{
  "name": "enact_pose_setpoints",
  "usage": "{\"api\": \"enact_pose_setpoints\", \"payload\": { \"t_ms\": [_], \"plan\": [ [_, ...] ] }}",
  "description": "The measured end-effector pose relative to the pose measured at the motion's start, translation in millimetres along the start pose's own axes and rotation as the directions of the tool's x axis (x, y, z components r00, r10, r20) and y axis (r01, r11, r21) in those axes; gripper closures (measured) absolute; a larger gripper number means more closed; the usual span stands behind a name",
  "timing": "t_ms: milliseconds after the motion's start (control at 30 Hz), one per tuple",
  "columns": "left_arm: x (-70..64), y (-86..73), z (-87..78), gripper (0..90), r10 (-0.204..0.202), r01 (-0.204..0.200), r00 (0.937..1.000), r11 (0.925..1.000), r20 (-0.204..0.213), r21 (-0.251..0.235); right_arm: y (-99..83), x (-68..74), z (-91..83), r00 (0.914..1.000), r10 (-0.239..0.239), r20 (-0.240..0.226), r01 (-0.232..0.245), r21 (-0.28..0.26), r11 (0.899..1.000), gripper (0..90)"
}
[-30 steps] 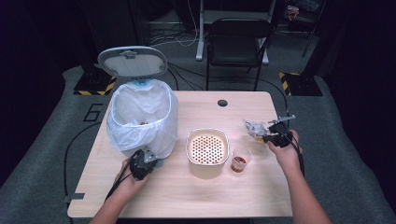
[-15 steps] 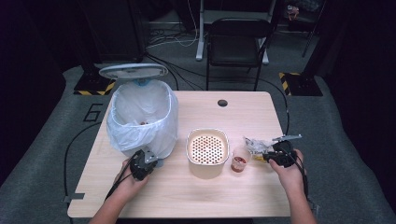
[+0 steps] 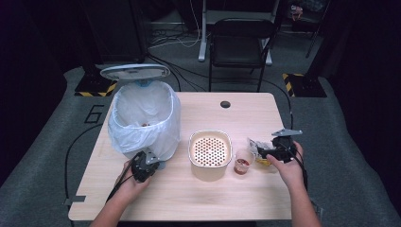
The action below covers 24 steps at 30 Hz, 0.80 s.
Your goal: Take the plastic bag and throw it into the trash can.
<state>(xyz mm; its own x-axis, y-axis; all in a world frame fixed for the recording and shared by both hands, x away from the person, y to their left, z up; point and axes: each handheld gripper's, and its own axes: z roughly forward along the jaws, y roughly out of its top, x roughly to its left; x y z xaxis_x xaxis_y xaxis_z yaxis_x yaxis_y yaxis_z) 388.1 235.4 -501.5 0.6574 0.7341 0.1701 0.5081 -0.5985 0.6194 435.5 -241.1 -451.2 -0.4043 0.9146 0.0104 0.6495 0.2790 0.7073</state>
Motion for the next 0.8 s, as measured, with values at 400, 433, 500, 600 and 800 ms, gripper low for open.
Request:
{"api": "enact_pose_setpoints", "payload": {
  "t_ms": [400,433,500,600,800],
  "plan": [
    [-1.2,0.6,-0.8,90.0,0.012,-0.012,0.9999,0.9998,-0.010,0.013,-18.2,-6.4,40.3,0.9989,-0.026,-0.039,0.030,0.100,0.995,45.0],
    [-1.3,0.6,-0.8,90.0,0.012,-0.012,0.9999,0.9998,-0.010,0.013,-19.5,-6.0,41.5,0.9990,-0.010,-0.045,0.014,0.104,0.994,47.3],
    [-1.5,0.6,-0.8,90.0,0.013,-0.013,0.9999,0.9998,-0.009,0.013,-21.9,-7.6,44.7,0.9976,-0.017,-0.067,0.025,0.121,0.992,53.9],
    [-1.3,0.2,-0.5,90.0,0.014,-0.014,0.9998,0.9999,-0.012,0.007,-23.5,-10.7,47.0,0.9958,-0.005,-0.091,0.018,0.141,0.990,67.3],
    [-0.6,-0.3,-0.3,90.0,0.005,-0.005,0.9999,1.0000,-0.010,0.000,-23.4,-17.3,44.2,0.9923,0.029,-0.121,-0.012,0.139,0.990,76.1]
  ]
}}
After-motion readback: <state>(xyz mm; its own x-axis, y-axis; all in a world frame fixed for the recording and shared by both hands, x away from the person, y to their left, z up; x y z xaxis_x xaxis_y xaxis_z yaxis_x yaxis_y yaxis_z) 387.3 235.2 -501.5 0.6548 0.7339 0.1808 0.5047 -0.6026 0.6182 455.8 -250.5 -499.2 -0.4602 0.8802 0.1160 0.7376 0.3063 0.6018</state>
